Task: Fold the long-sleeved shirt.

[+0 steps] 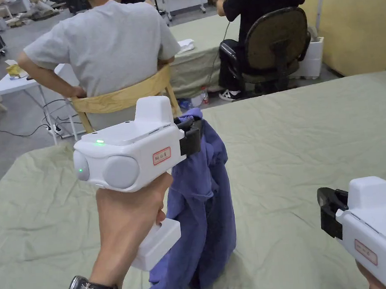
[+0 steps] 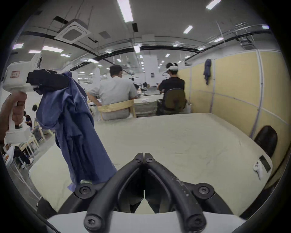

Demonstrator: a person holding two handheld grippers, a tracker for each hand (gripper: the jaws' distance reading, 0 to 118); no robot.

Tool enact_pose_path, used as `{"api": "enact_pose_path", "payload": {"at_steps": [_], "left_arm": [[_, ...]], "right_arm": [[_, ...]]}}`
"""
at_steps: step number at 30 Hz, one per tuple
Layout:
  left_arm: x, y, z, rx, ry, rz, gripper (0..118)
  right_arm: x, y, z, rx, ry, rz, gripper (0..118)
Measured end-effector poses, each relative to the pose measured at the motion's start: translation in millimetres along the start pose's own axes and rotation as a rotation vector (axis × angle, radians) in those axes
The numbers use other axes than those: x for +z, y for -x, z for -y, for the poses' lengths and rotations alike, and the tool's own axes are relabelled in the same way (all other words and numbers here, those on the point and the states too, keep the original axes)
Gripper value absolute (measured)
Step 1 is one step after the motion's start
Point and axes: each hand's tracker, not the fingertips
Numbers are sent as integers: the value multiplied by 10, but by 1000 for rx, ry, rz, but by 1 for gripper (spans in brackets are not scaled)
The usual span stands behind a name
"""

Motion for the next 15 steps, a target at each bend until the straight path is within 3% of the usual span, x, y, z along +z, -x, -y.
{"api": "enact_pose_path", "payload": {"at_steps": [7, 15], "left_arm": [[-1124, -548, 461, 26, 167, 162, 16], [-2068, -983, 1366, 63, 388, 260, 16]], "right_arm": [[-37, -508, 237, -59, 46, 92, 1], [-222, -799, 537, -105, 110, 140, 1]]}}
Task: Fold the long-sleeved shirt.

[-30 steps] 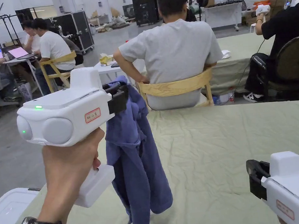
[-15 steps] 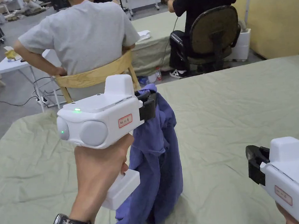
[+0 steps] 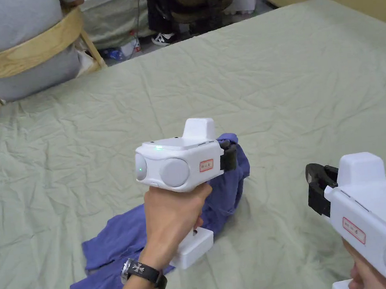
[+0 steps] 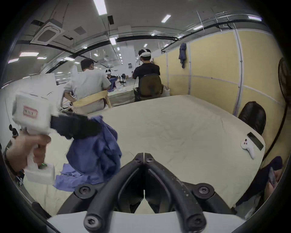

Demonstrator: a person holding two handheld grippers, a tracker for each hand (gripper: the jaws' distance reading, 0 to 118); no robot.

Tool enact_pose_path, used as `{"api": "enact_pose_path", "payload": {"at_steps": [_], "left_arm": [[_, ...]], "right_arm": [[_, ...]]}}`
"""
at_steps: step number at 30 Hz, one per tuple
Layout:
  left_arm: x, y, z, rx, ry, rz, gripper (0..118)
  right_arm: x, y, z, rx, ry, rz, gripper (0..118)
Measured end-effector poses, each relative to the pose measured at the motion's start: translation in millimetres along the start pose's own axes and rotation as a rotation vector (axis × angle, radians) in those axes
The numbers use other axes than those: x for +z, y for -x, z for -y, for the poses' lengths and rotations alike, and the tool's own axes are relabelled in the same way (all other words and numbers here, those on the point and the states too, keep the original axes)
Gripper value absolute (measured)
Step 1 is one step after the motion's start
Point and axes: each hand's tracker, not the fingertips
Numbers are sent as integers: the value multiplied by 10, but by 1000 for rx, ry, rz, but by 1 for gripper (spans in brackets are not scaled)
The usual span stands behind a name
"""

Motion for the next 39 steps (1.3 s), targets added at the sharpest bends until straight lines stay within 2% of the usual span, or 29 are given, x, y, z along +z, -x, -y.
{"api": "enact_pose_path", "payload": {"at_steps": [4, 10, 15, 18, 19, 20, 21, 23, 25, 30, 35, 39], "left_arm": [[-443, -50, 259, 8, 97, 19, 16], [-861, -46, 522, 51, 195, 23, 16], [-980, -130, 691, 34, 295, 4, 16], [-962, -153, 756, 49, 285, 3, 18], [-925, -166, 740, 56, 267, -8, 23], [-892, -183, 734, 50, 244, -8, 34], [-859, -212, 724, 41, 222, -12, 56], [-858, -150, 684, 40, 221, -5, 77], [-741, -140, 634, 58, 169, 25, 81], [-210, -119, 519, 70, 40, -70, 83], [620, 26, 622, 104, -108, -211, 83], [1305, 195, 903, 155, -201, -393, 84]], "right_arm": [[-138, -24, 131, 25, 40, 12, 1], [-290, -62, 273, -11, 80, 0, 1], [-317, -48, 259, 1, 91, -1, 1], [-294, -38, 226, -8, 81, -3, 1], [-277, -31, 217, -8, 77, -8, 1], [-264, -23, 210, -5, 76, -12, 1], [-249, -10, 205, 3, 73, -13, 1], [-228, 11, 192, 14, 73, -10, 2], [-186, 39, 170, 19, 67, -16, 2], [-91, 149, 84, 56, 52, -28, 2], [11, 292, -7, 79, 29, -45, 2], [87, 452, -56, 114, 10, -62, 2]]}}
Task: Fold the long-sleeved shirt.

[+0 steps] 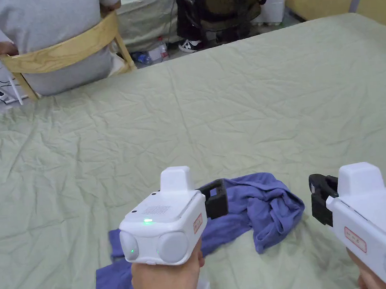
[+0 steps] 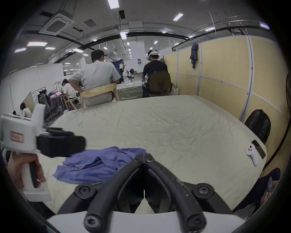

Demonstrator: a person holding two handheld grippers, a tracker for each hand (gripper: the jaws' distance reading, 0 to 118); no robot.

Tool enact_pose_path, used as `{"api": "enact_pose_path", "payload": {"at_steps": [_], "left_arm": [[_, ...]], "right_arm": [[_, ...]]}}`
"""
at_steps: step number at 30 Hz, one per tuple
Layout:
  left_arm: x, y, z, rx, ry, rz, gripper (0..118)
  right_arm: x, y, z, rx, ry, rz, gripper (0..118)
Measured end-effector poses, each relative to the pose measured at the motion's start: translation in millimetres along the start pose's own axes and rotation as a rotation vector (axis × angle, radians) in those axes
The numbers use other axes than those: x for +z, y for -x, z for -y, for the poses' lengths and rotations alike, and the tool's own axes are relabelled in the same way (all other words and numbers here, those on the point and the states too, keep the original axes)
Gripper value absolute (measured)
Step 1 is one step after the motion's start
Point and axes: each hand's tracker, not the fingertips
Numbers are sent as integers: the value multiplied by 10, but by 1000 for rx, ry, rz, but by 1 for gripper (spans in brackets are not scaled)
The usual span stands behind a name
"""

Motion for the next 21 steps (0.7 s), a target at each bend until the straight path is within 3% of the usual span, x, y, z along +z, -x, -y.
{"api": "enact_pose_path", "payload": {"at_steps": [9, 11, 13, 15, 17, 18, 21], "left_arm": [[1042, 858, 311, 100, -55, -269, 80], [1223, 989, 384, 114, -61, -301, 63], [1386, 1100, 463, 130, -79, -315, 31], [1494, 1191, 525, 150, -98, -323, 14], [1558, 1269, 564, 169, -92, -297, 10], [1583, 1299, 582, 177, -89, -264, 3], [1564, 1387, 632, 158, -72, -263, 1]], "right_arm": [[161, 316, -93, 41, -41, -4, 2], [179, 358, -114, 46, -45, -5, 2], [200, 405, -126, 49, -45, -7, 2], [219, 437, -127, 49, -49, -15, 2], [229, 475, -125, 47, -54, -21, 2], [241, 493, -123, 41, -55, -23, 2], [264, 528, -118, 21, -55, -40, 2]]}}
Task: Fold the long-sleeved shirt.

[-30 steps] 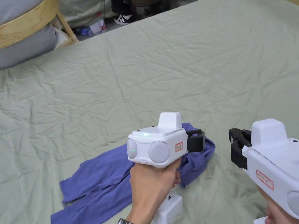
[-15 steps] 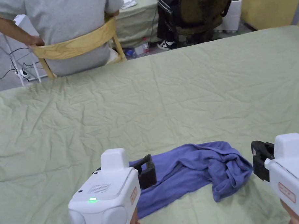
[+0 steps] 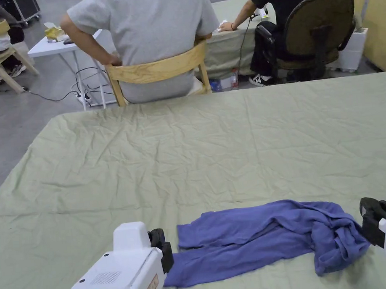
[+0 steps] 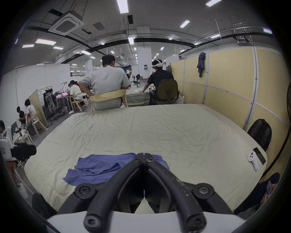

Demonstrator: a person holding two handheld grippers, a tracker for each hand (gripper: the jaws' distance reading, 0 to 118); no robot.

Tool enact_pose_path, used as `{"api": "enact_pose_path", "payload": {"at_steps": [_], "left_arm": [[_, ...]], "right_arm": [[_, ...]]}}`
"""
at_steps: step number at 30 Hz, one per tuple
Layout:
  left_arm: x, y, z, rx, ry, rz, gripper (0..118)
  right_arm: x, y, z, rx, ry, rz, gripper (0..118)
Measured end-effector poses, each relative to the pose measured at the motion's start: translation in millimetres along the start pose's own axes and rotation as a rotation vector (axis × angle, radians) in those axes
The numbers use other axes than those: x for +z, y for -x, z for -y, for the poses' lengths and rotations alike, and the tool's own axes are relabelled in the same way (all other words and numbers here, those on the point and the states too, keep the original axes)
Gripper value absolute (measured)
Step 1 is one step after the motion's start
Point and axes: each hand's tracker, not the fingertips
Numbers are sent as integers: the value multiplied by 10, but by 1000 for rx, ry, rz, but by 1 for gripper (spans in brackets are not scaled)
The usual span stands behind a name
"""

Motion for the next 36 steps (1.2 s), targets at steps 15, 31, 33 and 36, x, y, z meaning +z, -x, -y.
{"api": "enact_pose_path", "payload": {"at_steps": [15, 31, 33, 36], "left_arm": [[-1063, 157, -183, -79, 486, 141, 6], [-2356, 186, 660, -28, 688, 63, 72], [-2324, 151, 627, -46, 686, 57, 70], [-2258, 168, 646, -89, 644, 61, 48]], "right_arm": [[-294, 91, 129, 67, 76, -17, 2], [-911, -81, 454, 67, 237, 23, 2], [-943, -81, 474, 71, 248, 25, 2], [-983, -90, 495, 70, 257, 25, 2]]}}
